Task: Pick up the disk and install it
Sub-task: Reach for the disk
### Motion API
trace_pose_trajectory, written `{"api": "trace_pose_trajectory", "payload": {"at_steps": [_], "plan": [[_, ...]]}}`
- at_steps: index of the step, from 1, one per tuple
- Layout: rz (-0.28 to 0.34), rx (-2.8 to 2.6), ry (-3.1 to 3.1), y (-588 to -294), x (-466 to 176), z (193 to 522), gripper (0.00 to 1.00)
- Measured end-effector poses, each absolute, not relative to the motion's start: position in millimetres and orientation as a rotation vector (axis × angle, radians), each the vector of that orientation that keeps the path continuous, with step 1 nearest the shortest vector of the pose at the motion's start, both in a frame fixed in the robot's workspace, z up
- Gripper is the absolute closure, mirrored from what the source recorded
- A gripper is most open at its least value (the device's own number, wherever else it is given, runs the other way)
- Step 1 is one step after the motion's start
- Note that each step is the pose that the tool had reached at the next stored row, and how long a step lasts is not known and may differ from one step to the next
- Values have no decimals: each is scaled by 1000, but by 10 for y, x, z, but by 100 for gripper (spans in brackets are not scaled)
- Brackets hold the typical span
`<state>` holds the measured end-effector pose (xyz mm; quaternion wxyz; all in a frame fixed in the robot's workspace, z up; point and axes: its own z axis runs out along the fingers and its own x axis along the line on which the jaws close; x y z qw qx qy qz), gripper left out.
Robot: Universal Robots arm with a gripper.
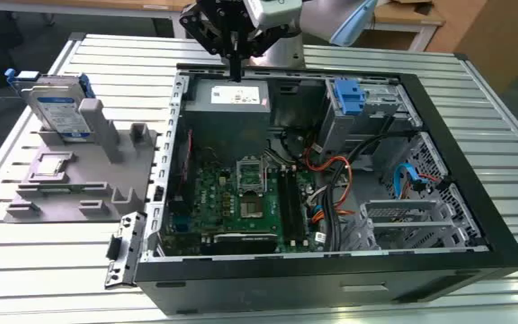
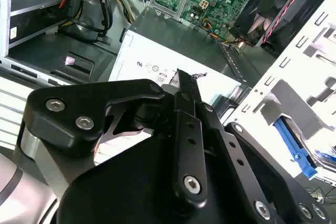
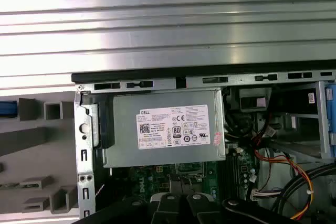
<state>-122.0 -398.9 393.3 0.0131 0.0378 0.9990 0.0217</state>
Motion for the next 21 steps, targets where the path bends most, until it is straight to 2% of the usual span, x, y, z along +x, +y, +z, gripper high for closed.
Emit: {"api": "trace_pose_trajectory", "payload": {"at_steps": [21], "plan": [[68, 118, 3112, -3989, -1322, 3929, 90]]}}
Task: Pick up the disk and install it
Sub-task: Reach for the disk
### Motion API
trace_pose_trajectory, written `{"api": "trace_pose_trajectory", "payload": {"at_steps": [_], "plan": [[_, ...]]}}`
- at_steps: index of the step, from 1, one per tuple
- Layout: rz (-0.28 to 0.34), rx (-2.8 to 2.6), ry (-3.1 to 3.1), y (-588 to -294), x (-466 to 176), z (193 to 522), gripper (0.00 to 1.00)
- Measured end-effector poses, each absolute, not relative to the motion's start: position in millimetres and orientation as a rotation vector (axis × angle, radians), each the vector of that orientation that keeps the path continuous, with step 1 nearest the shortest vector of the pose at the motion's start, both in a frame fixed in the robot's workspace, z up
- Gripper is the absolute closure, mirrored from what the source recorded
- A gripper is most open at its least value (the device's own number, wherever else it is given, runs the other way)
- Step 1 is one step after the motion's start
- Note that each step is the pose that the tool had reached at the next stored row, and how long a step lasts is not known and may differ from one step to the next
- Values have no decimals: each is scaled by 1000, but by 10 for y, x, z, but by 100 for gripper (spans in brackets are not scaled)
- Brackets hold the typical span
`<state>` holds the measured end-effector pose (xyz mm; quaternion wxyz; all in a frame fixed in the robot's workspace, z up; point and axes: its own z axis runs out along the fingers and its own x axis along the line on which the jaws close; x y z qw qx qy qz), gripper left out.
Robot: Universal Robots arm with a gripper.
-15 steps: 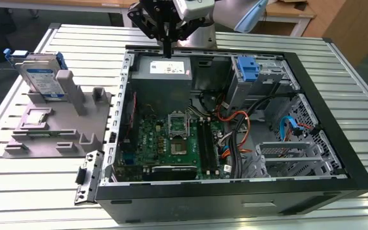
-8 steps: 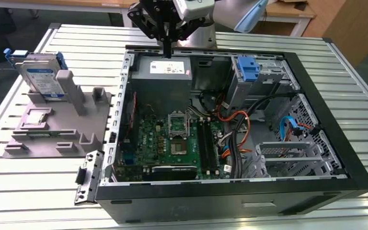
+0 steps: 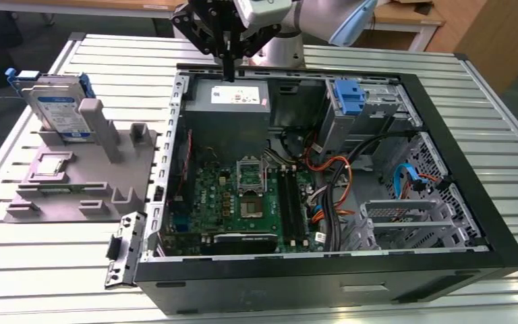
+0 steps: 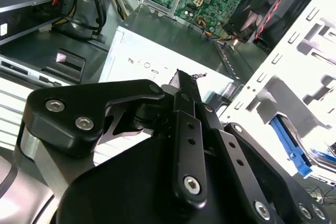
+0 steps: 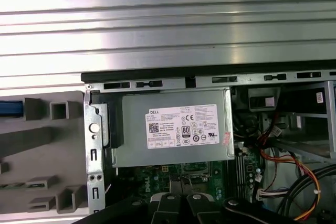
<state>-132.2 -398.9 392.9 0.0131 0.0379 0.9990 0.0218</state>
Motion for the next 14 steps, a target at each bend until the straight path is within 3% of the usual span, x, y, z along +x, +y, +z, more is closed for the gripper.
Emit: {"api": "trace_pose_trajectory", "payload": {"at_steps": [14], "plan": [[68, 118, 3112, -3966, -1349, 3926, 90]]}}
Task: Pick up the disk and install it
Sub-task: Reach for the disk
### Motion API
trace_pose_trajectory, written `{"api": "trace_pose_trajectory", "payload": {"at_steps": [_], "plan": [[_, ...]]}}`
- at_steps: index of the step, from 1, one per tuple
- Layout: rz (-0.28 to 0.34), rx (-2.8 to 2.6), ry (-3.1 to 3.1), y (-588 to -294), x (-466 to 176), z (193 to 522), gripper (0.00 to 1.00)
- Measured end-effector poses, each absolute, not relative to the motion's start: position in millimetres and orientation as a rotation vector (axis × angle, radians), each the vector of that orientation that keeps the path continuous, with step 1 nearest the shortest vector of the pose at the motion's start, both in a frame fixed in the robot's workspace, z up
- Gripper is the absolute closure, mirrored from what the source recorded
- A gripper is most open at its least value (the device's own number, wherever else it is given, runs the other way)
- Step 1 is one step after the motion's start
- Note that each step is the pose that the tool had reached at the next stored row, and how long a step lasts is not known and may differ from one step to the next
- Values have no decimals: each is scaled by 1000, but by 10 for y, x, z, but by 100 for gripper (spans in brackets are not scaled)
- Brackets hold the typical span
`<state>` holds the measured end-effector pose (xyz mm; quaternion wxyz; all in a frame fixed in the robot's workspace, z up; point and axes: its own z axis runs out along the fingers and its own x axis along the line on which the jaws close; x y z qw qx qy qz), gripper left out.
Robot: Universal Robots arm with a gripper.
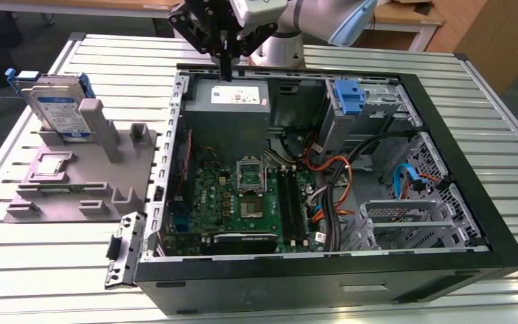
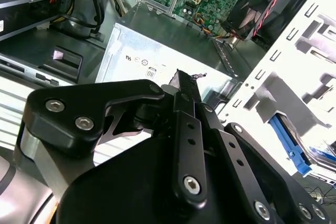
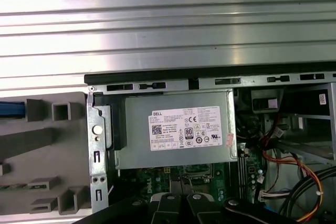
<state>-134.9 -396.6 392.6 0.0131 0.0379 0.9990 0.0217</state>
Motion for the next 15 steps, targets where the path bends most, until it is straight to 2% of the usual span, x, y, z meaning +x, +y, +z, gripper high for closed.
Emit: {"api": "trace_pose_trajectory", "payload": {"at_steps": [15], "plan": [[68, 118, 3112, -3957, -1390, 3923, 90]]}}
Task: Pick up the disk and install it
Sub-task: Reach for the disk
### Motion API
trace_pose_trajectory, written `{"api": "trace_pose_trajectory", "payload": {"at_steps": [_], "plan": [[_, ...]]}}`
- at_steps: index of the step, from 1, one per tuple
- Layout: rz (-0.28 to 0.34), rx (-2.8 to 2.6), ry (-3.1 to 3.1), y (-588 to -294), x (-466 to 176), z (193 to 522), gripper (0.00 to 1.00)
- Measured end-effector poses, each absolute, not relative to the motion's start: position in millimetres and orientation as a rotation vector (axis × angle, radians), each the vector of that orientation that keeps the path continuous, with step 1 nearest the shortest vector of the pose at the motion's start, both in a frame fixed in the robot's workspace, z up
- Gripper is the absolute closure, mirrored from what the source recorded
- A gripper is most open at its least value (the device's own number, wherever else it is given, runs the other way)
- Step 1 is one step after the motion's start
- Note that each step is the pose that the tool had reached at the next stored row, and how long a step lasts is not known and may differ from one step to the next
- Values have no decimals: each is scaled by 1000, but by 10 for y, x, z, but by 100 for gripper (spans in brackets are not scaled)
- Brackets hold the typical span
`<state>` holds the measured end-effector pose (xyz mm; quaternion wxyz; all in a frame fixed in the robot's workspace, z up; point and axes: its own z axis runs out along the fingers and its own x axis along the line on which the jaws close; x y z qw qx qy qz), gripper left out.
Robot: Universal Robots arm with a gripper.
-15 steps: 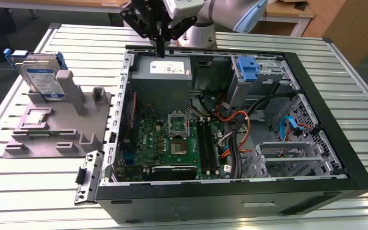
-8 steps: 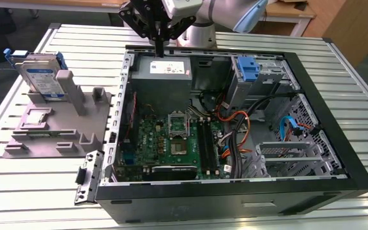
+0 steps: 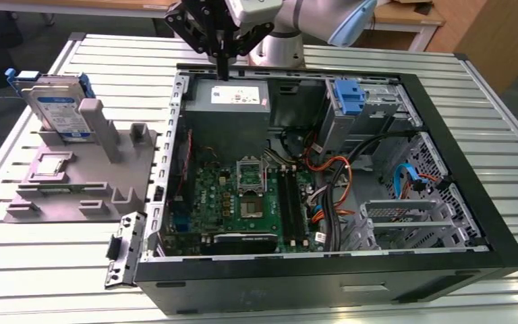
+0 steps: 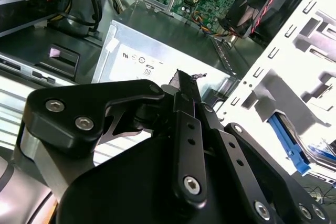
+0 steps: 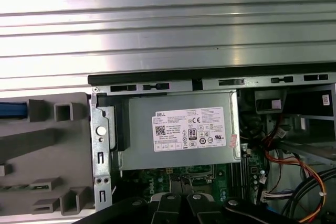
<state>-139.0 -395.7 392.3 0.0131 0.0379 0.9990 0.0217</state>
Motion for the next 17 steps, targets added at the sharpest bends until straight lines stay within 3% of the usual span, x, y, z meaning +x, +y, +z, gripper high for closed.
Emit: {"api": "trace_pose_trajectory", "payload": {"at_steps": [17], "plan": [[68, 118, 3112, -3956, -1527, 3918, 90]]}}
